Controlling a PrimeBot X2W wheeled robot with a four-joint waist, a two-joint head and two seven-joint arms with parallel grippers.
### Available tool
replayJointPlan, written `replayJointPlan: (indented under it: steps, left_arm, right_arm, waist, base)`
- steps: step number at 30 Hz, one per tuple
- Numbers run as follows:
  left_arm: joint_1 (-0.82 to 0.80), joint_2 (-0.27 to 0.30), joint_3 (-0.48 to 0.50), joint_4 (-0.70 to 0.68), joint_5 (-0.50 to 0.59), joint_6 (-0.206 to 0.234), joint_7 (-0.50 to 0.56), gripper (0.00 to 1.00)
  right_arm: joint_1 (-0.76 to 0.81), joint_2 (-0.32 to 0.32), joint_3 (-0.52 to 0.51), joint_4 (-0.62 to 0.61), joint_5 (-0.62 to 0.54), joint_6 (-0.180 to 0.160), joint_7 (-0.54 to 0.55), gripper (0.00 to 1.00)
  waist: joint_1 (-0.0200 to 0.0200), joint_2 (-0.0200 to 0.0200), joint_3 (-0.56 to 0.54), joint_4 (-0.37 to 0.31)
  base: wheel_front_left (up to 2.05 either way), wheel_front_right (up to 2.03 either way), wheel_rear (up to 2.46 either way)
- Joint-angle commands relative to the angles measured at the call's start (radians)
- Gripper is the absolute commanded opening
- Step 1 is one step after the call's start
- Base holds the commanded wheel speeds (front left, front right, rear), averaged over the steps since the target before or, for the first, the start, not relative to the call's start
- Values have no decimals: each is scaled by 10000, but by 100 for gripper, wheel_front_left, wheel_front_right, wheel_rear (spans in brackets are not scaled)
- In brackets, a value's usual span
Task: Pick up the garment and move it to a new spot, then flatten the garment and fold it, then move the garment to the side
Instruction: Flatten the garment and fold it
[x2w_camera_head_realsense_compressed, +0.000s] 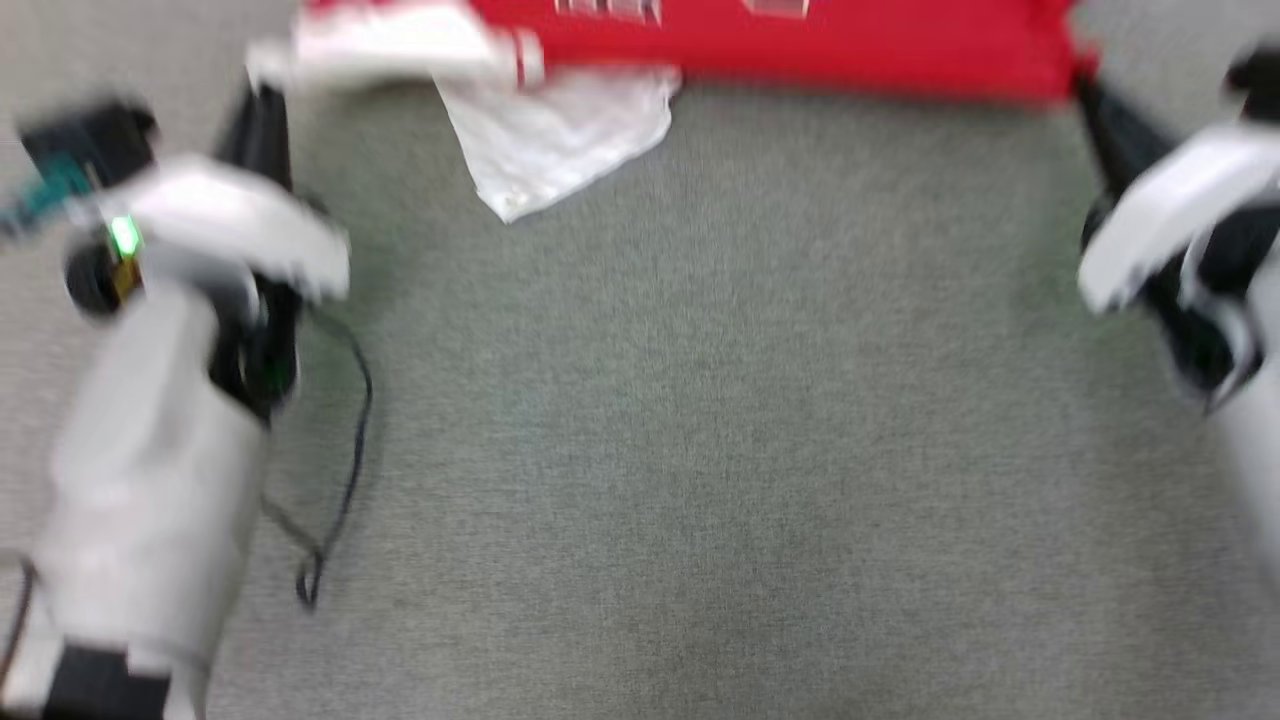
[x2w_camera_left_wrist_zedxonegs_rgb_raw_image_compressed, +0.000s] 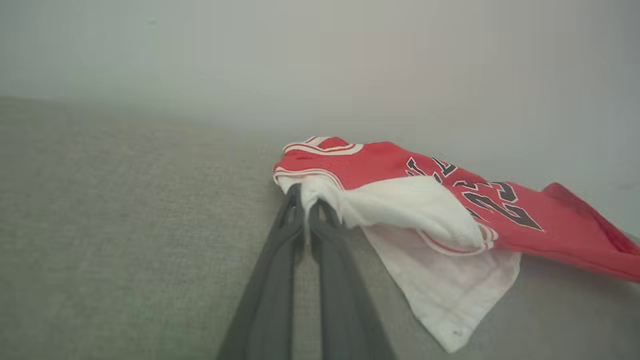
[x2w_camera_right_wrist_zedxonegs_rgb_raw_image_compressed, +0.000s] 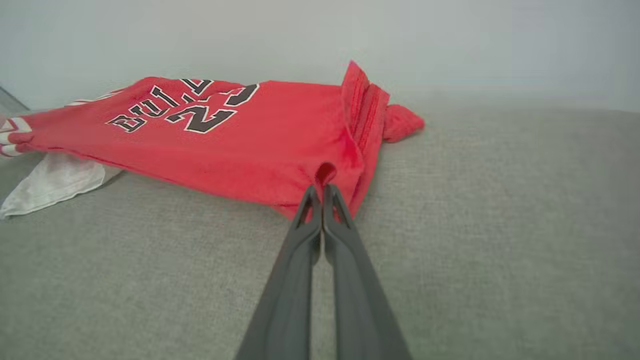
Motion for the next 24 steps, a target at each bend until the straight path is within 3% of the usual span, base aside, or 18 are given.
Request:
replayJointPlan:
  steps: [1,6,10,16,24]
  left_arm:
    - [275,78,58,-2,0,-58,-70,0]
    - [2596,99,42,-335,-175,83,-156,0]
    - [4414,201,67,-1042,-271,478,-163,0]
    - [6952,782,75,-2822,-376,1423,460,0]
    - [10058,1444,218,-6036,-660,3060,1462,0]
  right_arm:
    - [297,-48,37,-14,119,-7,-65,0]
    - [2132,-156,208,-336,291,-7,-263,0]
    - [3494,-326,96,-760,321,-7,-259,0]
    - [5434,-474,-331,-1778,32,-10,-109,0]
    - [8226,-110,-1407,-3828,-491,-10,485,0]
  waist:
    - [0,0,-1032,124]
    - [0,0,-2288,62]
    - [0,0,-3087,71]
    - [0,0,-3920,76]
    - [0,0,-4584,158]
  base:
    - [0,0,0]
    - [0,0,0]
    - [0,0,0]
    - [0,0,0]
    - [0,0,0]
